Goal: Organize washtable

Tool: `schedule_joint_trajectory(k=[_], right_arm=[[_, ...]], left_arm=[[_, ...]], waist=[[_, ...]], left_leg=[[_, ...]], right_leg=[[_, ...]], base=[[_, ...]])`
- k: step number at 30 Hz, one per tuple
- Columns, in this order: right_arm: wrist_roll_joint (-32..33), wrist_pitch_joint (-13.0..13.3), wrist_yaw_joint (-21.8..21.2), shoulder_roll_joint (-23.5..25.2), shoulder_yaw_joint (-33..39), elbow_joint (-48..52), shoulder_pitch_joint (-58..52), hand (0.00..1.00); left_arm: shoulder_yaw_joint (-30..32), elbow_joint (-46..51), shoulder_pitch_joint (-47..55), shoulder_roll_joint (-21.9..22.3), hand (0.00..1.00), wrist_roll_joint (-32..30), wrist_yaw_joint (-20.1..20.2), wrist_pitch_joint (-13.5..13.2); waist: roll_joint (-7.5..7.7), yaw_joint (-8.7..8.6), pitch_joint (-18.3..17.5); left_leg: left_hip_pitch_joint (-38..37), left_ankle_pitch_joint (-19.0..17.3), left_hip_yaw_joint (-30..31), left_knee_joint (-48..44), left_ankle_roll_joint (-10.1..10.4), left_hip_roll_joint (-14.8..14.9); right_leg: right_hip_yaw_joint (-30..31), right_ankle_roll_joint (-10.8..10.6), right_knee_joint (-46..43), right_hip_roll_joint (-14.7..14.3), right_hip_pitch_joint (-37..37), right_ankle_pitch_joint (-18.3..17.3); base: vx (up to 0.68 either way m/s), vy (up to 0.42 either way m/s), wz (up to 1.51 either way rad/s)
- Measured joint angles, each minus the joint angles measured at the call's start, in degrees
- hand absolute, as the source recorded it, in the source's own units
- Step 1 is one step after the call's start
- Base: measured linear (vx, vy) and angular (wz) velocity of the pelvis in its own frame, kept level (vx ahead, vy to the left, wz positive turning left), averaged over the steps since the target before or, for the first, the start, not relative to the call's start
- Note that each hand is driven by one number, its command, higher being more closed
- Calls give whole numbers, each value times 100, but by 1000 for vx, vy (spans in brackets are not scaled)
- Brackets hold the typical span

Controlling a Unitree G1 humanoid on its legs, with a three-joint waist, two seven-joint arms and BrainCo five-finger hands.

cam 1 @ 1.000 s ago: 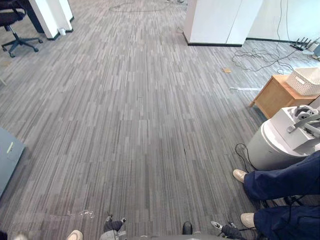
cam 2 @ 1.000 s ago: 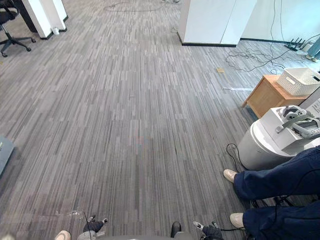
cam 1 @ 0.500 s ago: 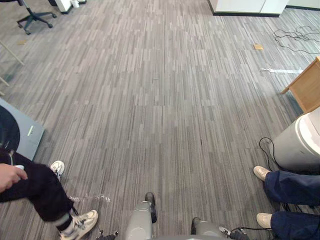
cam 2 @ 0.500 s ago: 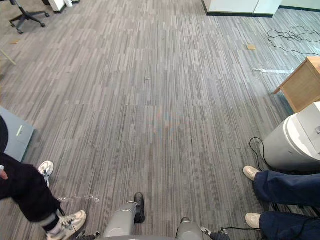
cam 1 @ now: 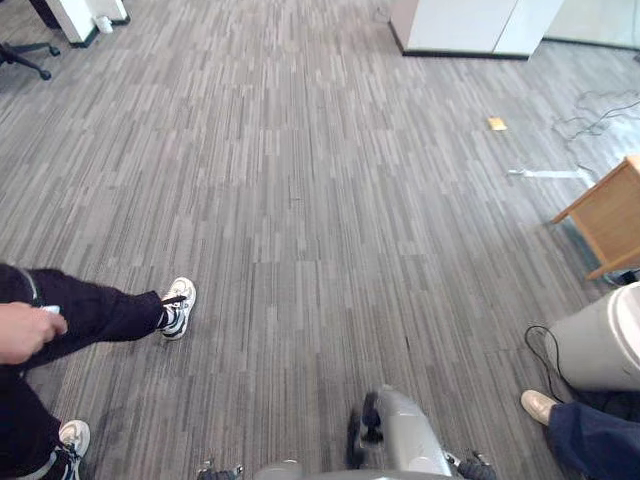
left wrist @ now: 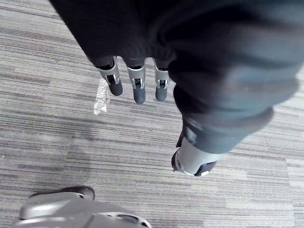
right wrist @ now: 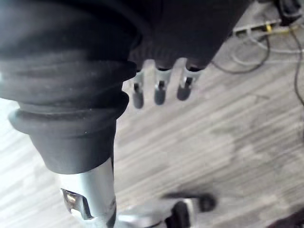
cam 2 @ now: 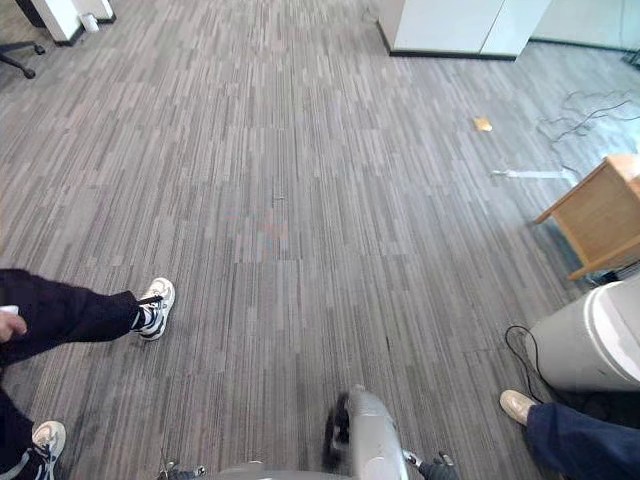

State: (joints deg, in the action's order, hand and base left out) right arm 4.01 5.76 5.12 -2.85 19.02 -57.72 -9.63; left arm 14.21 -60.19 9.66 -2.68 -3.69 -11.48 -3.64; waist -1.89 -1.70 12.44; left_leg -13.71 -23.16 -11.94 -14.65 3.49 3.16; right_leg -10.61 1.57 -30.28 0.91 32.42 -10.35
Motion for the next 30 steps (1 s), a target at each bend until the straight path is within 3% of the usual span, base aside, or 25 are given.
schedule_joint_trajectory(k=[1, 2, 3, 4, 5, 6, 7, 8, 9, 10, 11, 12, 15, 18, 20, 21, 22, 23, 25, 27, 28, 29, 30], right_arm=[[1, -2, 2, 9, -12, 96, -142, 0], [9, -6, 15, 39, -100, 206, -312, 0], [18, -8, 14, 23, -105, 260, -353, 0], [2, -12, 7, -89, -113, 280, -266, 0], [-3, -8, 18, -64, -104, 335, -255, 0], [-14, -9, 8, -67, -113, 364, -255, 0], [-16, -8, -1, -82, -148, 418, -257, 0], [-26, -6, 21, -109, -208, 431, -267, 0], [-28, -9, 22, -110, -210, 401, -263, 0], [-25, -5, 42, -82, -232, 289, -257, 0], [-23, -4, 83, -58, -262, 269, -248, 0], [-24, -5, 123, -20, -337, 200, -230, 0], [-146, -7, 108, -76, -317, -41, -135, 0], [-240, -10, 111, -106, -326, -154, 25, 0], [-262, -7, 113, -147, -316, -181, 43, 0], [-261, -6, 103, -172, -328, -222, 48, 0], [-261, -9, 102, -129, -328, -338, 77, 0], [-260, 0, 99, -100, -310, -404, 179, 0], [-268, 1, 75, 24, -285, -431, 266, 0], [-326, -6, 24, 87, -140, -546, 268, 0], [-355, -3, -9, 122, -67, -608, 268, 0], [-357, -5, -24, 141, -55, -621, 264, 0], [-358, -8, -30, 148, -57, -622, 256, 0]], left_arm=[[77, 9, -3, 48, 0, -59, -2, 0], [271, 28, 7, 120, 0, -94, -3, 0], [369, -2, 31, 181, 0, -104, -3, 7], [495, -10, -71, 306, 0, -108, 13, 5], [483, 10, -168, 350, 0, -124, 27, 3], [495, 17, -204, 364, 0, -124, 24, 3], [545, 82, -222, 381, 0, -120, 34, 1], [573, 207, -201, 359, 0, -105, 32, -7], [576, 288, -200, 349, 0, -102, 33, -31], [609, 376, -198, 275, 0, -84, 33, -59], [615, 400, -198, 227, 0, -59, 29, -56], [613, 441, -170, 133, 0, -26, 25, -63], [621, 437, -145, 137, 0, 247, 3, -71], [672, 445, 93, 250, 0, 340, 4, -72], [675, 436, 339, 354, 0, 377, 7, -69], [679, 412, 386, 383, 0, 389, 10, -64], [697, 328, 442, 370, 0, 414, 14, -45], [785, 313, 495, 378, 0, 420, 14, -62], [802, 225, 419, 217, 0, 414, 23, -77], [811, 138, 389, 148, 0, 412, 33, -65], [807, 98, 400, 117, 0, 412, 39, -61], [775, 89, 431, 50, 0, 413, 51, -57], [745, 83, 435, 11, 0, 413, 66, -55]], waist=[[-17, -64, 11], [41, -52, -34], [-55, -52, -69], [-242, -1, -89], [-240, -31, -95], [-244, -67, -106], [-269, -105, -126], [-251, -70, -127], [-271, -52, -139], [-180, 38, -97], [-118, 96, -66], [42, 142, -63], [97, 265, -26], [109, 304, -23], [46, 485, -57], [34, 579, -62], [111, 719, -112], [235, 766, -184], [472, 666, -213], [583, 618, -272], [623, 595, -299], [702, 568, -342], [699, 552, -348]], left_leg=[[-261, -37, 107, -24, 172, 25], [-570, -79, 190, -140, 248, 42], [-658, -84, 272, -269, 265, 142], [-625, 257, 327, -660, 604, 349], [-528, 1063, 408, -1068, 202, 383], [-412, 1565, 389, -1364, -107, 395], [-42, 2956, 383, -2104, -401, 535], [563, 3516, 364, -3239, -359, 907], [881, 3258, 273, -3867, -399, 1141], [1354, 2570, 79, -4750, -519, 1524], [1569, 2271, 54, -4978, -520, 1599], [2153, 1766, 94, -5151, -512, 1546], [3190, 1288, 143, -4525, -247, 1241], [3652, 1236, -195, -2365, -168, 747], [3682, 1750, -14, 66, 244, 353], [3723, 2042, 95, 236, 253, 342], [3710, 2688, 97, 176, 51, 246], [3684, 2970, 86, 159, -358, 105], [3712, 2721, 38, -118, -762, -173], [3667, 2069, -43, -793, -882, -291], [3513, 1570, -114, -1154, -903, -327], [3265, 1149, -225, -1349, -904, -386], [3126, 1006, -214, -1391, -903, -437]], right_leg=[[174, 82, 1131, -78, -49, 581], [153, 359, 1722, -85, -153, 1421], [158, 467, 1546, -73, -197, 2084], [44, 471, 720, -146, -9, 1870], [1, 405, 213, -126, -33, 1322], [-31, 409, 113, -126, -144, 1103], [-39, 461, 172, -208, -493, 791], [-29, 540, 461, -361, -910, 611], [-25, 599, 600, -466, -1141, 558], [15, 703, 850, -614, -1643, 490], [37, 748, 951, -639, -1901, 450], [126, 738, 1318, -620, -2553, 319], [129, 523, 1663, -524, -3308, -82], [166, 294, 1846, -349, -3826, -407], [325, 88, 2056, -277, -4204, -675], [421, 43, 2100, -276, -4283, -735], [609, -73, 2192, -155, -4471, -827], [796, -104, 2166, -21, -4456, -842], [1132, -107, 1655, 230, -4277, -813], [1386, -186, 680, 374, -4099, -774], [1516, -583, -407, 431, -3817, -585], [1708, -1466, -1601, 492, -3412, -47], [1734, -1735, -2119, 533, -3244, 274]], base=[[803, -147, 49], [836, -162, 43], [864, -180, 12], [996, -244, 7], [982, -256, 6], [952, -259, 14], [786, -194, 0], [773, -176, -8], [731, -151, -28], [554, -114, -26], [639, -134, -25], [476, -97, -6], [539, -43, 8], [462, 76, 6], [601, 172, -22], [614, 226, -54], [661, 254, -49], [658, 259, -32], [662, 283, 20], [645, 259, 10], [444, 159, -32], [520, 196, -33], [616, 218, -25]])
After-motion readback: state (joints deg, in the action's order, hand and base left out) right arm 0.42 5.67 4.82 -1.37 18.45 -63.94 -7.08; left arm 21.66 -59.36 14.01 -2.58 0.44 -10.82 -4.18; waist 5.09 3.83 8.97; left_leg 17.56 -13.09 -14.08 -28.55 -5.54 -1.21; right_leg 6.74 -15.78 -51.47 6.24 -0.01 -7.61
